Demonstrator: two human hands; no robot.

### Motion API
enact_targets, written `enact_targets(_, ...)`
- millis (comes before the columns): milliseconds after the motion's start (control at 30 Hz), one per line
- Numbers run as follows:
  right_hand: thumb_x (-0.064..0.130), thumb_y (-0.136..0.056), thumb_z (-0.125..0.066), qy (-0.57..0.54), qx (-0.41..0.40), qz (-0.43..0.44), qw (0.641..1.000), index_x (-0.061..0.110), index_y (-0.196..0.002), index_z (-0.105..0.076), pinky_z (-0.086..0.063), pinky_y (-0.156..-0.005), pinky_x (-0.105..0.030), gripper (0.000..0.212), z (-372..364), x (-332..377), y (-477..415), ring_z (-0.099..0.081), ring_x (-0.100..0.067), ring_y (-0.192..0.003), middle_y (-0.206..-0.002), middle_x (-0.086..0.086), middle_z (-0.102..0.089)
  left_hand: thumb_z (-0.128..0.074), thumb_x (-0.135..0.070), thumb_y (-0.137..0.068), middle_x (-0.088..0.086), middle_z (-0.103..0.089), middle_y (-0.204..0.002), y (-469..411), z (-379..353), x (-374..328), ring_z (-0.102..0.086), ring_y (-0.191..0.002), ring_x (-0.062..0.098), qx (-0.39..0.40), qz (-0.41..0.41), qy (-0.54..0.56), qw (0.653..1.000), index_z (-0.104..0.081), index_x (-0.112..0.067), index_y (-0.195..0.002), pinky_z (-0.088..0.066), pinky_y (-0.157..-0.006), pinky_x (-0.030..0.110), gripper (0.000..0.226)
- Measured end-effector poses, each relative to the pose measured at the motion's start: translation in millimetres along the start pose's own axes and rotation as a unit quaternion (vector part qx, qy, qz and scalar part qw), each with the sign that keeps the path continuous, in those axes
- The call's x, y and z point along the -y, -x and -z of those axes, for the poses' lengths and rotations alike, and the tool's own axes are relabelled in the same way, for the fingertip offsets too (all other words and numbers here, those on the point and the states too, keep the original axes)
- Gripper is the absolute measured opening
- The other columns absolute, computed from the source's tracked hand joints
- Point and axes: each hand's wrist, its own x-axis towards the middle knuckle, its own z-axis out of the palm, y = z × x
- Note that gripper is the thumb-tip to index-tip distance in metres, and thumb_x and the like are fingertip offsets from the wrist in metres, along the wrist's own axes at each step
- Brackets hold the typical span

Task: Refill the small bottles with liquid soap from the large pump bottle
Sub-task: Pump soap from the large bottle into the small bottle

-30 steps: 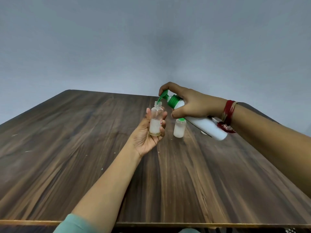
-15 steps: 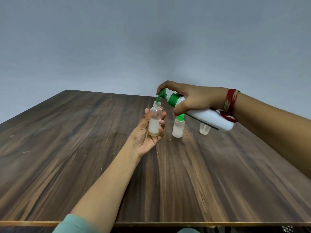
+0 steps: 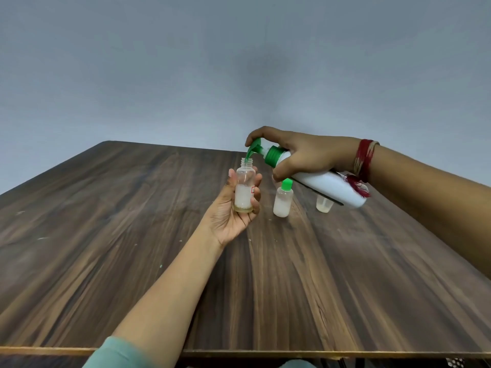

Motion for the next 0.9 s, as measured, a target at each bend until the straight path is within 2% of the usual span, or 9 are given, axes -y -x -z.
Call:
enact_targets(100,0.014,-0.076,-0.071,0.01,-0.005,-0.001,1.0,0.037,-0.123,-0.043,-0.049,-0.055,-0.028,0.059,2.0,-0.2,0.5,-0.056,-0.01,-0.06,-0.081,0.003,-0.06,-0.096,-0.026,-0.042,0.011,-0.07,-0.094,0.2,-0.8,1.3,-0.067,-0.066,0.016,0.0,0.006,-0.002,1.0,-0.07,-0.005,-0.101,-0.057,-0.051,0.025,0.068)
enact_targets(200,0.028,-0.065,-0.067,0.024,-0.01,-0.002,1.0,0.04,-0.116,-0.045,-0.049,-0.056,-0.029,0.057,1.6,1.4,0.9,-0.056,-0.009,-0.061,-0.08,0.005,-0.06,-0.096,-0.026,-0.043,0.011,-0.07,-0.093,0.5,-1.4,3.1,-0.067,-0.067,0.016,0.005,0.014,-0.01,1.0,-0.076,-0.004,-0.094,-0.057,-0.051,0.025,0.059)
enact_targets(267,0.028,-0.064,-0.067,0.025,-0.007,-0.006,1.0,0.04,-0.117,-0.045,-0.048,-0.056,-0.029,0.058,1.5,1.7,0.9,-0.057,-0.01,-0.062,-0.08,0.004,-0.06,-0.096,-0.026,-0.044,0.011,-0.07,-0.092,0.2,-1.1,3.2,-0.067,-0.066,0.015,0.005,0.013,-0.01,1.0,-0.076,-0.004,-0.092,-0.057,-0.052,0.025,0.057)
enact_targets(400,0.015,-0.077,-0.07,0.032,-0.006,-0.004,0.999,0.044,-0.13,-0.04,-0.051,-0.06,-0.031,0.068,0.8,1.2,0.3,-0.058,-0.015,-0.066,-0.098,-0.004,-0.062,-0.096,-0.027,-0.041,0.009,-0.07,-0.092,-0.7,-0.8,1.5,-0.066,-0.066,0.014,-0.001,0.002,-0.008,1.0,-0.076,-0.005,-0.094,-0.056,-0.052,0.023,0.061)
enact_targets(467,0.012,-0.08,-0.068,0.042,-0.01,-0.006,0.999,0.048,-0.135,-0.036,-0.05,-0.059,-0.027,0.074,0.1,2.8,0.7,-0.056,-0.012,-0.064,-0.105,0.0,-0.06,-0.097,-0.027,-0.041,0.009,-0.07,-0.093,-0.7,-0.5,1.0,-0.066,-0.066,0.014,-0.003,0.0,-0.002,1.0,-0.076,-0.005,-0.095,-0.056,-0.052,0.023,0.062)
enact_targets(533,0.01,-0.081,-0.067,0.042,-0.01,-0.007,0.999,0.046,-0.136,-0.037,-0.048,-0.057,-0.025,0.072,0.1,3.9,0.7,-0.055,-0.011,-0.062,-0.1,0.005,-0.058,-0.097,-0.026,-0.041,0.01,-0.07,-0.093,-0.6,-0.3,0.8,-0.066,-0.066,0.014,-0.007,0.0,0.001,1.0,-0.074,-0.005,-0.098,-0.056,-0.052,0.023,0.065)
enact_targets(633,0.01,-0.079,-0.069,0.042,-0.007,-0.007,0.999,0.04,-0.128,-0.041,-0.048,-0.057,-0.028,0.063,1.4,3.9,0.6,-0.055,-0.014,-0.063,-0.086,0.003,-0.058,-0.097,-0.026,-0.04,0.01,-0.07,-0.093,0.0,-1.6,1.1,-0.066,-0.066,0.015,-0.011,-0.002,-0.001,1.0,-0.067,-0.006,-0.105,-0.056,-0.051,0.024,0.074)
enact_targets(767,0.031,-0.063,-0.066,0.053,-0.015,-0.012,0.998,0.046,-0.113,-0.044,-0.052,-0.061,-0.037,0.057,0.0,3.8,0.8,-0.059,-0.017,-0.068,-0.085,0.002,-0.061,-0.096,-0.025,-0.041,0.012,-0.07,-0.092,1.5,-4.0,3.0,-0.066,-0.065,0.016,-0.01,0.006,-0.001,1.0,-0.065,-0.005,-0.106,-0.056,-0.05,0.025,0.075)
enact_targets(900,0.03,-0.062,-0.063,0.04,-0.012,-0.015,0.999,0.043,-0.116,-0.044,-0.05,-0.059,-0.033,0.059,-1.0,3.7,-0.4,-0.058,-0.014,-0.066,-0.083,0.002,-0.061,-0.096,-0.025,-0.042,0.012,-0.07,-0.093,0.7,-3.3,2.4,-0.066,-0.065,0.016,-0.007,0.005,0.006,1.0,-0.064,-0.005,-0.106,-0.056,-0.051,0.025,0.074)
